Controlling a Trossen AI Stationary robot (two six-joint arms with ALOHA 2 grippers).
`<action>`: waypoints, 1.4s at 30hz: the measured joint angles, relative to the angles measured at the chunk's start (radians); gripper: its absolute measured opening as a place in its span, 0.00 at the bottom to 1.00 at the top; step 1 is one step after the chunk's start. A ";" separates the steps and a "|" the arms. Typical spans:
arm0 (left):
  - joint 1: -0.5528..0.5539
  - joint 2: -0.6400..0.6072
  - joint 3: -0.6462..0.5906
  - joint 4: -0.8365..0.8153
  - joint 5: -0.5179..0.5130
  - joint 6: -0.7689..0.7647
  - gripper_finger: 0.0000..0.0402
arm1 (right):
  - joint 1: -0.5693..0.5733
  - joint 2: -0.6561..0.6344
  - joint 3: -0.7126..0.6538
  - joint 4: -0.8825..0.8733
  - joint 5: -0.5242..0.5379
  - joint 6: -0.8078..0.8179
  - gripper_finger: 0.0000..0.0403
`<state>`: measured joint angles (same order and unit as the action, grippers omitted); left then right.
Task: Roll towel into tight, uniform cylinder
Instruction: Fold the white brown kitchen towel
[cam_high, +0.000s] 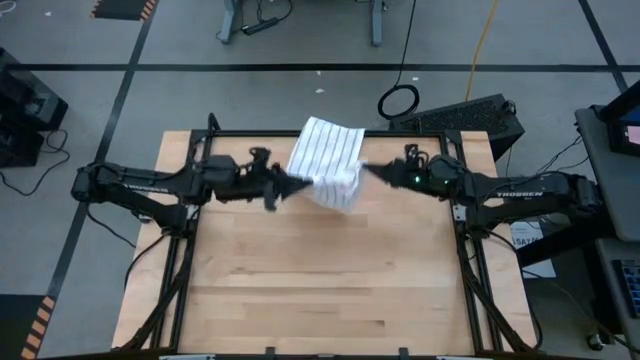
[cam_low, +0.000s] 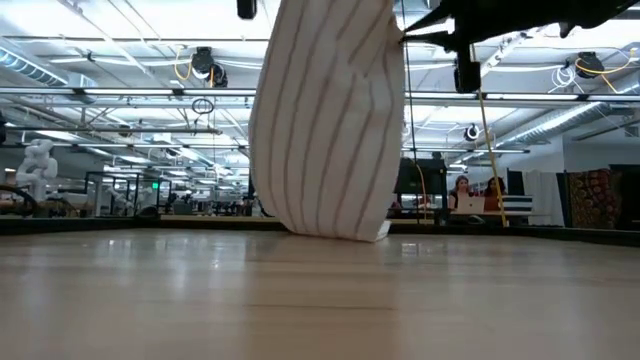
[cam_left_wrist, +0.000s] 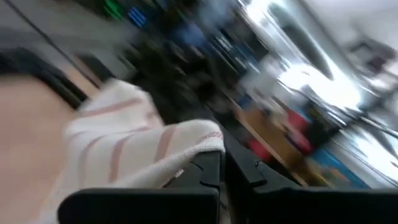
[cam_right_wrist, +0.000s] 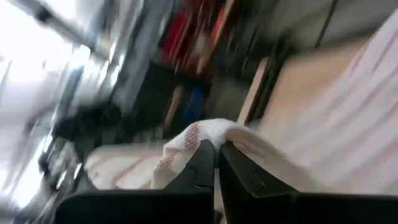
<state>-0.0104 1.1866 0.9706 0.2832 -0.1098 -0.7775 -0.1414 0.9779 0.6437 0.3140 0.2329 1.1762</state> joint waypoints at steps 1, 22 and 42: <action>0.024 0.000 0.000 0.000 -0.045 0.008 0.01 | -0.020 0.000 0.000 0.023 0.047 -0.015 0.00; 0.140 0.063 0.000 0.543 0.458 -0.168 0.01 | -0.236 0.073 0.527 -0.195 -0.557 -0.237 0.00; -0.160 0.062 0.000 -0.299 0.469 -0.119 0.00 | 0.151 0.108 0.686 -1.252 -0.471 -0.189 0.00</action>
<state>-0.1700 1.2481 0.9704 -0.0161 0.3588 -0.8966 0.0093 1.0858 1.3296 -0.9379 -0.2383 0.9873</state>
